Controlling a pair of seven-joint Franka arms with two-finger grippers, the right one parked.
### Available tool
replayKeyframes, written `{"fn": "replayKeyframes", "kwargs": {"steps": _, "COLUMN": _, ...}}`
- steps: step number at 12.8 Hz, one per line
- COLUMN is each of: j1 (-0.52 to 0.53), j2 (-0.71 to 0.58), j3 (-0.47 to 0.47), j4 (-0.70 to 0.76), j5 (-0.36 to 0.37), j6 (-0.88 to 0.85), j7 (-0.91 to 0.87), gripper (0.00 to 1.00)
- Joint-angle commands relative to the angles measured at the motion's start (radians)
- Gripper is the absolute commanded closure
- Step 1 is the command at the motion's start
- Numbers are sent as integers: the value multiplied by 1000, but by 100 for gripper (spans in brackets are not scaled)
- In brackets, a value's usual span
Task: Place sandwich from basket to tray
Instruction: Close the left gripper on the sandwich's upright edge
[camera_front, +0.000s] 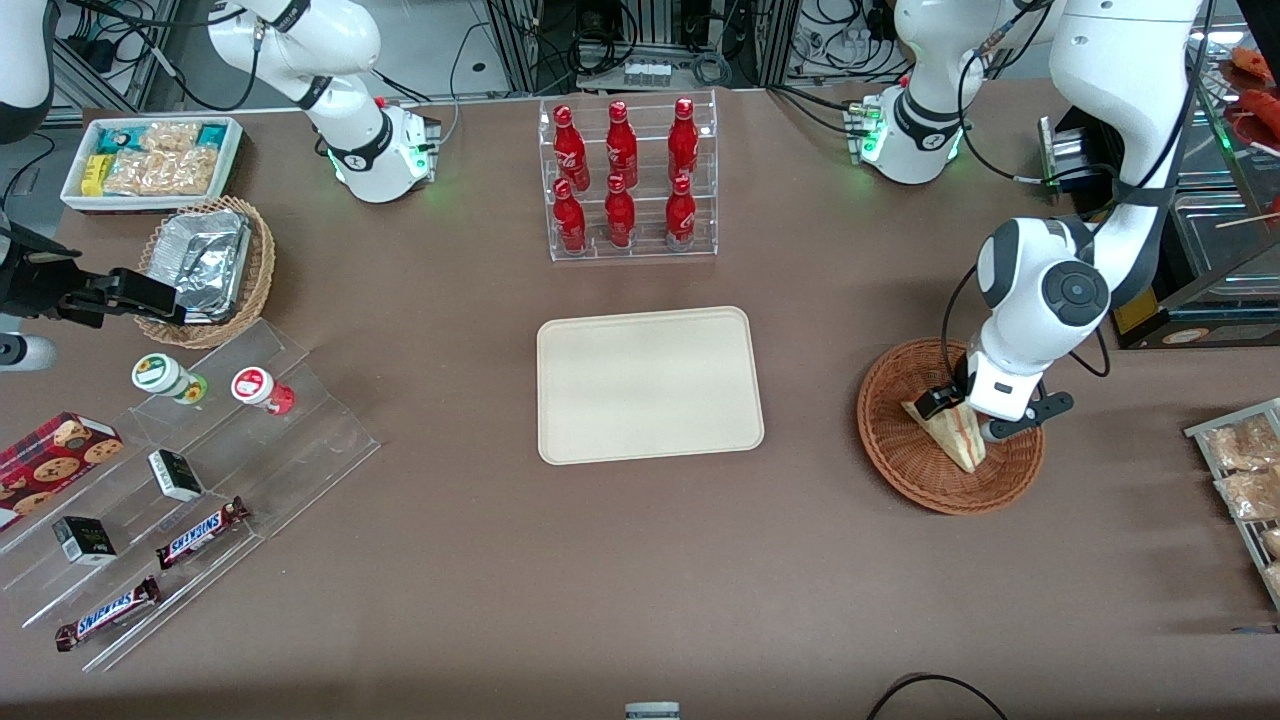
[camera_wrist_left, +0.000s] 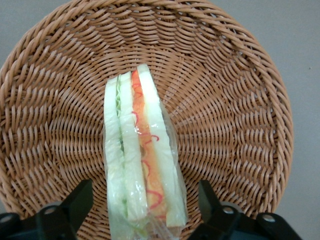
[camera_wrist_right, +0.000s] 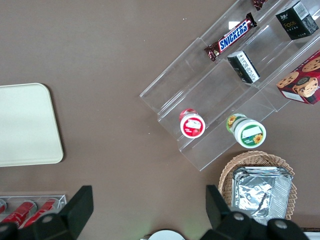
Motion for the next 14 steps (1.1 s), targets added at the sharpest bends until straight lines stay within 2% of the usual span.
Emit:
{"fn": "replayKeyframes", "kwargs": {"steps": 1, "j1": -1, "j2": 4, "j3": 1, "j4": -2, "j5": 11, "j6": 23, "j7": -25, "gripper": 70}}
{"fn": "replayKeyframes", "kwargs": {"steps": 3, "j1": -1, "j2": 1, "j3": 1, "j4": 7, "j5": 11, "j6": 20, "j7": -22, "gripper": 86}}
{"fn": "replayKeyframes", "kwargs": {"steps": 7, "j1": -2, "j2": -48, "j3": 1, "j4": 38, "j5": 11, "j6": -42, "j7": -17, "gripper": 87}}
{"fn": "replayKeyframes", "kwargs": {"steps": 11, "j1": -34, "j2": -107, "j3": -20, "j4": 202, "j5": 15, "j6": -361, "j7": -8, "gripper": 86}}
{"fn": "replayKeyframes", "kwargs": {"steps": 14, "j1": -154, "j2": -88, "j3": -22, "j4": 378, "j5": 15, "j6": -568, "j7": -37, "gripper": 86}}
